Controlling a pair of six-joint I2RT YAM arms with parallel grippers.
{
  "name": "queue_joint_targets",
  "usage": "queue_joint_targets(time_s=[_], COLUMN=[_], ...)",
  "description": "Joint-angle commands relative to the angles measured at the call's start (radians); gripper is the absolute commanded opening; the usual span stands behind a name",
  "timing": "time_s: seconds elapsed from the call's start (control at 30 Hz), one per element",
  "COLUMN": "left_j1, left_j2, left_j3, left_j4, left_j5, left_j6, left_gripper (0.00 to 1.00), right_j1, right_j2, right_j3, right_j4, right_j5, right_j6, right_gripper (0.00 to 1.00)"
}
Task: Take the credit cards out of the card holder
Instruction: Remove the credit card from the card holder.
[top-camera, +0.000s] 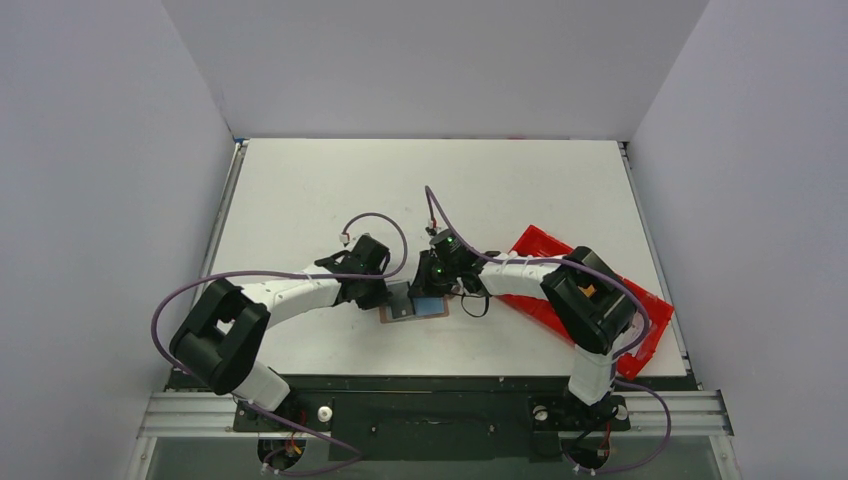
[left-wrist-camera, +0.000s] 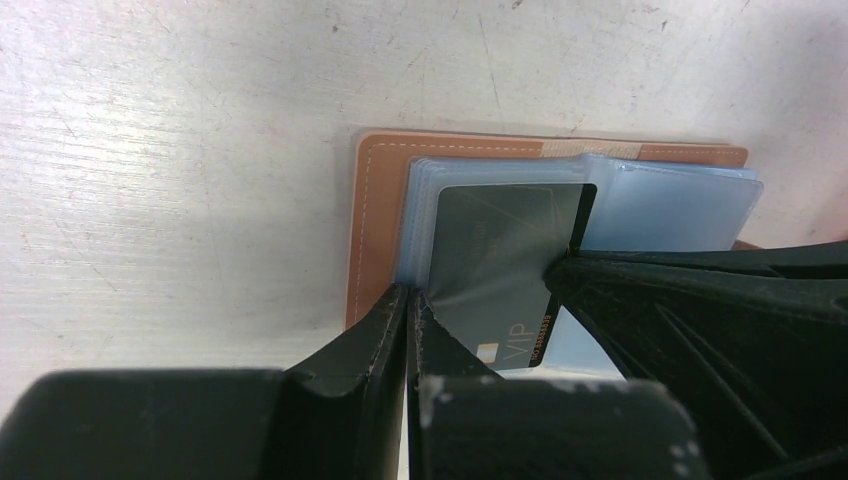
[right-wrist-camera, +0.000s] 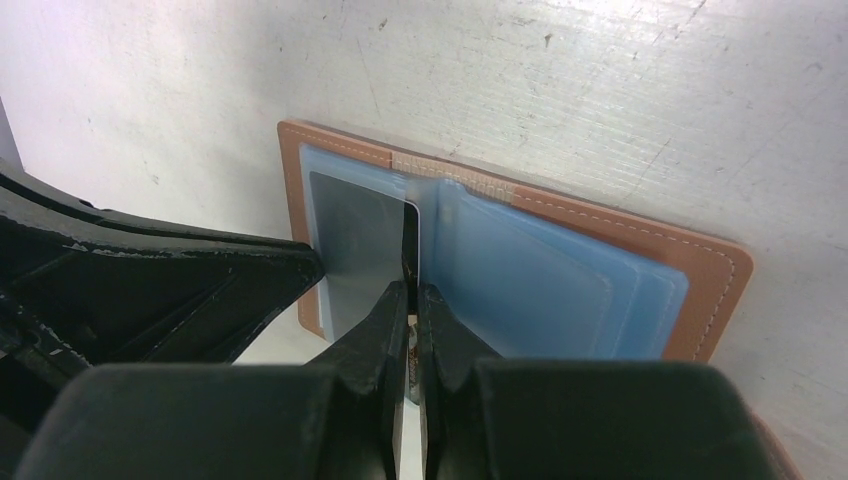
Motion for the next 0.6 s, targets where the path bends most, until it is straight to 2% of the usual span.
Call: queue_joint_targets(time_s=[0.0, 0.3, 0.43, 0.57], left_j1=[-0.009, -0.009, -0.009, -0.009], left_j2=[0.110, 0.104, 0.105, 0.108], left_j3=[-0.104, -0.104, -0.100, -0.093], left_j4=[-0.157, -0.157, -0.154, -0.155], left_j5=[-0.059, -0.057, -0.051, -0.050], left_j6=[0.015, 0.012, 0.012, 0.010], left_gripper=[0.00, 0.00, 0.00, 0.00], right_j1=[-0.013, -0.021, -0.025, -0.025], right_j2=[-0.033, -0.045, -0.039, -0.036], right_j3=[-0.021, -0.042, -0.063, -0.086], right_j4=[-0.017, 0.010, 0.056, 0.100], right_j5=[0.042, 0.027, -0.012, -0.040], right_j6=[-0.024, -0.012, 0.007, 0.032], right_gripper=[0.04, 0.18, 0.18, 0.13])
